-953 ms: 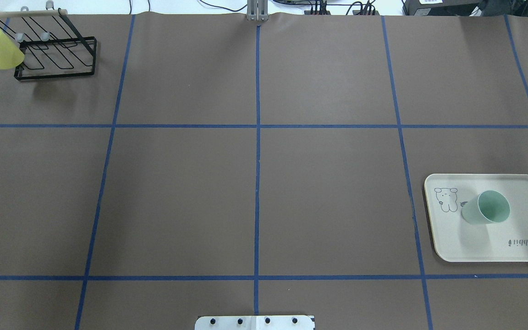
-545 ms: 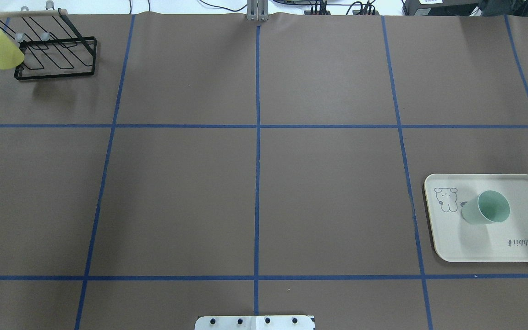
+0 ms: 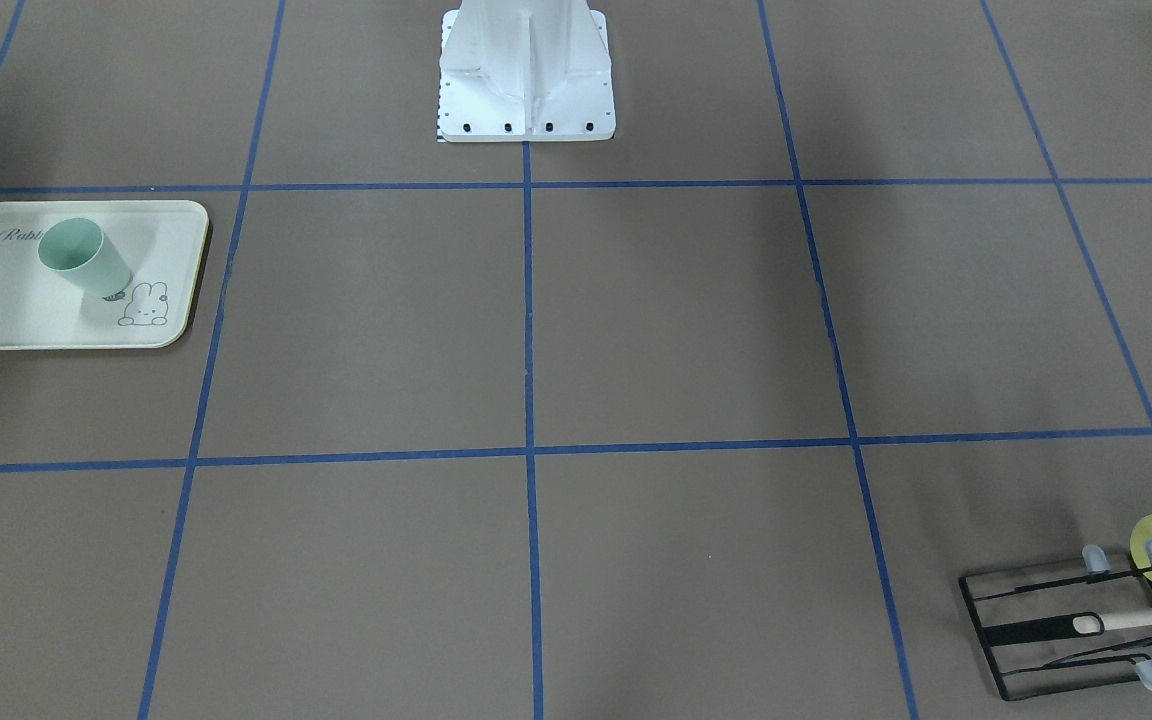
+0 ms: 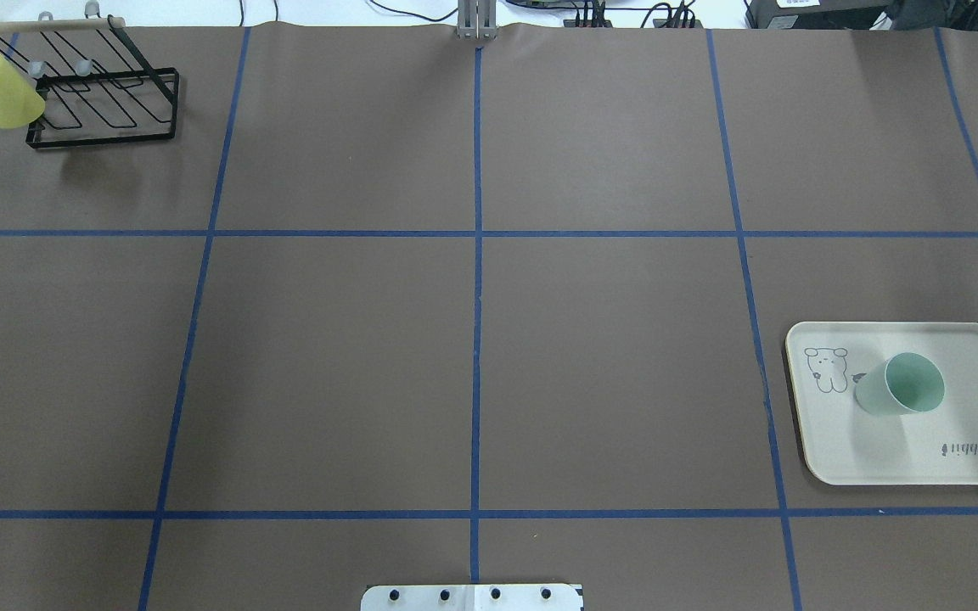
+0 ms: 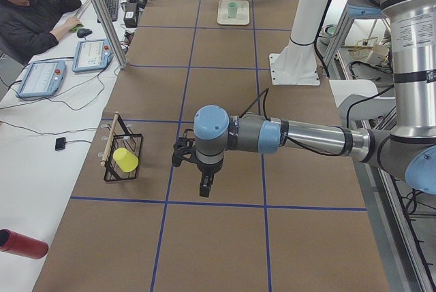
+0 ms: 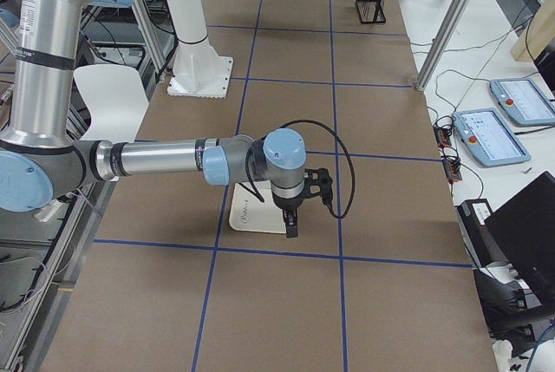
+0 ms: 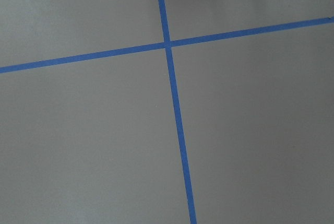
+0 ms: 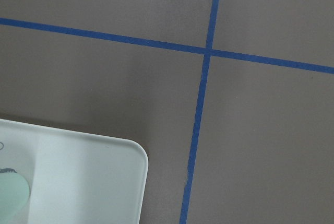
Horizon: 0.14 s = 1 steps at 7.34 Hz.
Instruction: Left arm grabs green cup and hands to right arm on tray
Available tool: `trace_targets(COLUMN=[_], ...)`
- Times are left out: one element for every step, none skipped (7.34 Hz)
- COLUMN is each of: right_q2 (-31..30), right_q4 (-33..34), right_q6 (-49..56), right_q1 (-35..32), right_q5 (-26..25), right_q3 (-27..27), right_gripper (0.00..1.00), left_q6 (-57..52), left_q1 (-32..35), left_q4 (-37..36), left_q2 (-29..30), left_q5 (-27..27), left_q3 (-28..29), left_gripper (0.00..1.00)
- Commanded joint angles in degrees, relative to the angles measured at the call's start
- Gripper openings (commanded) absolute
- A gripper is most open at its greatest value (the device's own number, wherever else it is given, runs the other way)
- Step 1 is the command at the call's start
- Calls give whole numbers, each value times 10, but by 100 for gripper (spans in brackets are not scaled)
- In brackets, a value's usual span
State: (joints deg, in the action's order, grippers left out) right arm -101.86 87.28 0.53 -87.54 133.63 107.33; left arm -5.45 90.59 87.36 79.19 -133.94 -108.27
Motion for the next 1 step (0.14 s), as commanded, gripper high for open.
trace_targets(right_q2=[0], right_q4=[0], right_q6=[1], right_q1=[0], right_q5=[0], right_q3=[0], right_gripper=[100], left_q6=[0], left_q1=[0], left_q4=[0], left_q2=[0], left_q5=[0], left_q3=[1], left_gripper=[100])
